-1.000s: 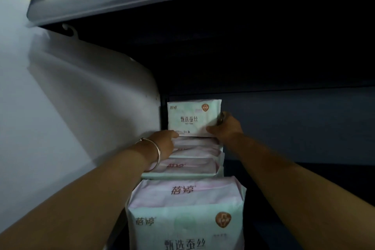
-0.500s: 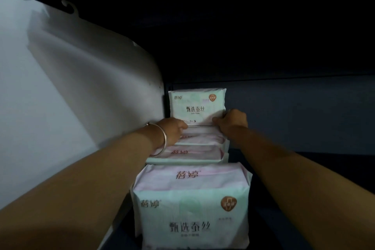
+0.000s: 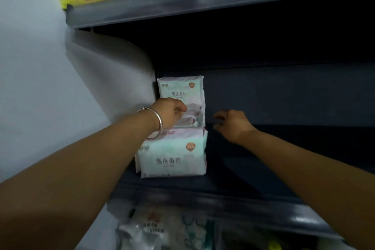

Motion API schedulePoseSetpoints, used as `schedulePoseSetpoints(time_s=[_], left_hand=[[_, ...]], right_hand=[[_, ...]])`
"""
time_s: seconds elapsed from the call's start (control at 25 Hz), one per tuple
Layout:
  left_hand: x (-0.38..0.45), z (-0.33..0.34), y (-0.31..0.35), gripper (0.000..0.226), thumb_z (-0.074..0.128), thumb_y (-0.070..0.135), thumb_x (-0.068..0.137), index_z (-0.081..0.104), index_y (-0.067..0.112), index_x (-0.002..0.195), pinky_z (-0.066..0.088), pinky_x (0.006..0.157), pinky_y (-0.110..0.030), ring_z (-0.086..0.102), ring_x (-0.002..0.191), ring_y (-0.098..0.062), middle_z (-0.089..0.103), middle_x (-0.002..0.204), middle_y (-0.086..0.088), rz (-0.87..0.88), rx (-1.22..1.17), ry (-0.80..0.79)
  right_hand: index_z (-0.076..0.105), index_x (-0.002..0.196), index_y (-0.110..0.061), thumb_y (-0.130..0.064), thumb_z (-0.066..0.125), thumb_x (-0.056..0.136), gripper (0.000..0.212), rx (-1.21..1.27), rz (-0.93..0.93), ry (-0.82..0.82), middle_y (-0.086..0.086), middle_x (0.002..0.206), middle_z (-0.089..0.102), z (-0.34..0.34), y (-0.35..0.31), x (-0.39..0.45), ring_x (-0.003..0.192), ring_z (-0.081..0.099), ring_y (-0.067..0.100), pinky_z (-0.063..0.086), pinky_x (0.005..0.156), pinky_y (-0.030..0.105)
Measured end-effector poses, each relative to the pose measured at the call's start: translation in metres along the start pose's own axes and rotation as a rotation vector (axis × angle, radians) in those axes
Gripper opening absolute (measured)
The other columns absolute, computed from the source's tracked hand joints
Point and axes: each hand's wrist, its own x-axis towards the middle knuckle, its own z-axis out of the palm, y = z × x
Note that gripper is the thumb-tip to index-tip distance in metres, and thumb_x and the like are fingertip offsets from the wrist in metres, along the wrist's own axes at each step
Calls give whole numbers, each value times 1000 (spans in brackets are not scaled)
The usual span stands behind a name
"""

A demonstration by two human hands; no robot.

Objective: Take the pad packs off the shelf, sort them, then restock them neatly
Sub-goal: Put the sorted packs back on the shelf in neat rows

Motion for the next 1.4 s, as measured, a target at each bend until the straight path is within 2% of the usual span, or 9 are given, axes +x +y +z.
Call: schedulePoseSetpoints(time_s=[0.16, 0.28, 0.36, 0.56, 0.8, 0.92, 1.12, 1.24, 1.4], left_hand=[[-63, 12, 35, 34, 51, 18, 94, 55, 14, 127, 30, 103, -26, 41, 126, -24, 50, 135, -6, 141, 169, 105], [-116, 34, 62, 35, 57, 19, 89, 56, 15, 124, 29, 102, -33, 39, 124, -27, 51, 130, -6, 200, 208, 187], [-151, 59, 77, 34, 59, 21, 88, 56, 16, 122, 30, 99, -35, 40, 123, -27, 51, 127, -6, 211, 202, 170], [-231, 141, 100, 42, 63, 28, 85, 51, 20, 125, 31, 98, -35, 40, 124, -24, 47, 128, -4, 179, 204, -32], [-284, 227, 112, 59, 65, 38, 83, 40, 23, 134, 31, 105, -41, 36, 129, -25, 38, 135, -4, 129, 291, -413], [-281, 257, 105, 62, 67, 36, 82, 39, 23, 135, 32, 105, -42, 37, 128, -27, 38, 136, -6, 115, 250, -570], [-288, 303, 56, 66, 70, 33, 80, 36, 25, 136, 32, 100, -40, 39, 126, -24, 39, 134, -2, 123, 366, -779], [-296, 325, 24, 71, 73, 32, 77, 36, 25, 137, 33, 100, -39, 38, 126, -24, 38, 135, -2, 70, 338, -867], [-312, 351, -8, 76, 77, 27, 73, 34, 25, 136, 38, 97, -36, 39, 118, -21, 38, 128, 0, 1, 220, -965]], right_hand=[[58, 127, -11, -11, 59, 89, 38, -86, -76, -33, 14, 126, 60, -23, 0, -81, 114, 55, 31, 46, 98, 41], [52, 133, -15, -13, 57, 88, 44, -256, -135, -71, 11, 133, 53, -32, 7, -150, 121, 46, 33, 40, 102, 42], [51, 133, -13, -12, 55, 88, 44, -316, -159, -88, 10, 133, 51, -32, 19, -198, 122, 43, 33, 38, 101, 42], [58, 122, -10, -4, 55, 82, 40, -350, -140, -215, 10, 125, 56, -15, 77, -301, 114, 48, 34, 43, 95, 42], [49, 135, -10, -14, 61, 87, 49, -317, 19, -451, 13, 137, 50, 9, 147, -377, 123, 48, 31, 42, 102, 39], [48, 135, -10, -22, 65, 86, 54, -256, 25, -579, 12, 134, 52, 36, 161, -380, 121, 49, 27, 43, 100, 35], [41, 140, -9, -29, 69, 83, 66, -249, -32, -765, 12, 141, 45, 111, 166, -365, 128, 43, 27, 38, 105, 36], [42, 136, -11, -33, 72, 79, 68, -299, -72, -799, 13, 133, 45, 162, 168, -359, 122, 43, 30, 42, 100, 39], [32, 140, -14, -44, 71, 78, 79, -356, -103, -776, 11, 135, 36, 207, 171, -359, 123, 37, 29, 39, 101, 41]])
